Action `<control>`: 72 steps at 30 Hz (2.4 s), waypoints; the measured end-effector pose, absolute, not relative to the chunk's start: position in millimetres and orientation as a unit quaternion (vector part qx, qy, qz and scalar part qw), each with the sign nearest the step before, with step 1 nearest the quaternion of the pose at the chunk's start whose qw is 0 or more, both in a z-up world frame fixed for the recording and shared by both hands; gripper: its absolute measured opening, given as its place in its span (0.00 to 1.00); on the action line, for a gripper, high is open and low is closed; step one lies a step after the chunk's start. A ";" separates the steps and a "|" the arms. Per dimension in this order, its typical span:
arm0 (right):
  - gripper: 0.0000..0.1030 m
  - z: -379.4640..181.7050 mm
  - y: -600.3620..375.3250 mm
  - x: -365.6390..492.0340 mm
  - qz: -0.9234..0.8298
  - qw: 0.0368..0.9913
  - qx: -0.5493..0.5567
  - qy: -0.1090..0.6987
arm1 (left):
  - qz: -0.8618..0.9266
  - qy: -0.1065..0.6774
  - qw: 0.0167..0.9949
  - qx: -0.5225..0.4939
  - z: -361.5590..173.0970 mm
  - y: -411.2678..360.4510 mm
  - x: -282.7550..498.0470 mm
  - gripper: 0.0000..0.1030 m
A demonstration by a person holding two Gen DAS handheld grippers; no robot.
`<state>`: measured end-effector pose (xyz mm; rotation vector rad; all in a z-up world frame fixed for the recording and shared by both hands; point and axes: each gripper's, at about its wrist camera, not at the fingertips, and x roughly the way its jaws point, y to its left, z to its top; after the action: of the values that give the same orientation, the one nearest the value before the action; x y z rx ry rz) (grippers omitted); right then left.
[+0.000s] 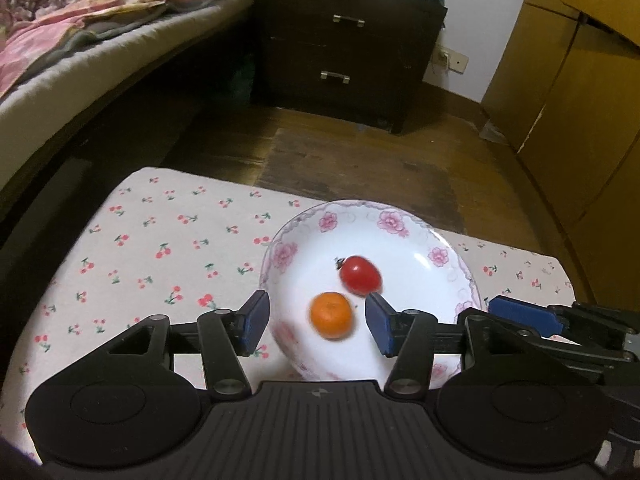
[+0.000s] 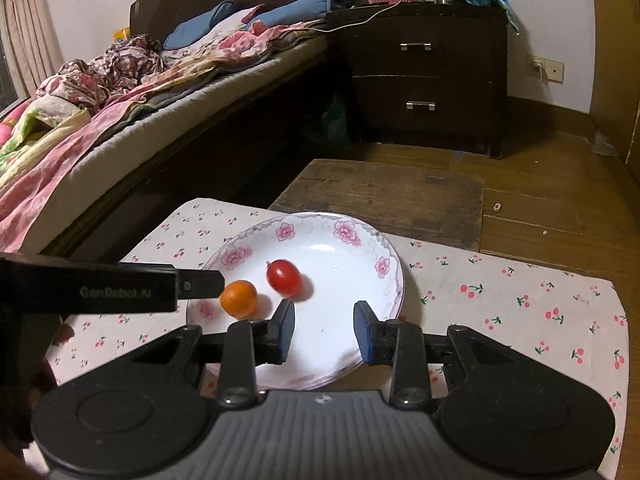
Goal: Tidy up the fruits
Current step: 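Open the left tool over the bowl while the right tool releases the tomato, then move both open tools back to the fruit cluster, then grasp a small brown pear with the left tool while the right tool grasps another pear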
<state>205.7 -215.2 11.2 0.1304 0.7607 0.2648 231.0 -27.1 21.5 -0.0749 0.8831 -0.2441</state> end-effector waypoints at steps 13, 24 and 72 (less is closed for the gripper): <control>0.38 16.0 -195.8 173.1 0.157 0.910 0.043 0.382 | -0.110 0.435 0.893 -0.044 27.8 -5.2 198.3 0.61; 0.39 8.6 -186.1 145.9 0.170 0.897 0.035 0.406 | -0.097 0.461 0.881 -0.044 19.1 13.5 164.0 0.61; 0.33 -21.8 -155.6 96.4 0.232 0.866 -0.037 0.442 | -0.136 0.505 0.852 0.002 -20.1 -1.8 111.6 0.57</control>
<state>96.4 -155.6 -21.8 -0.0766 0.9256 0.4864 111.6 -1.8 -20.1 0.0048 1.0639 -0.2857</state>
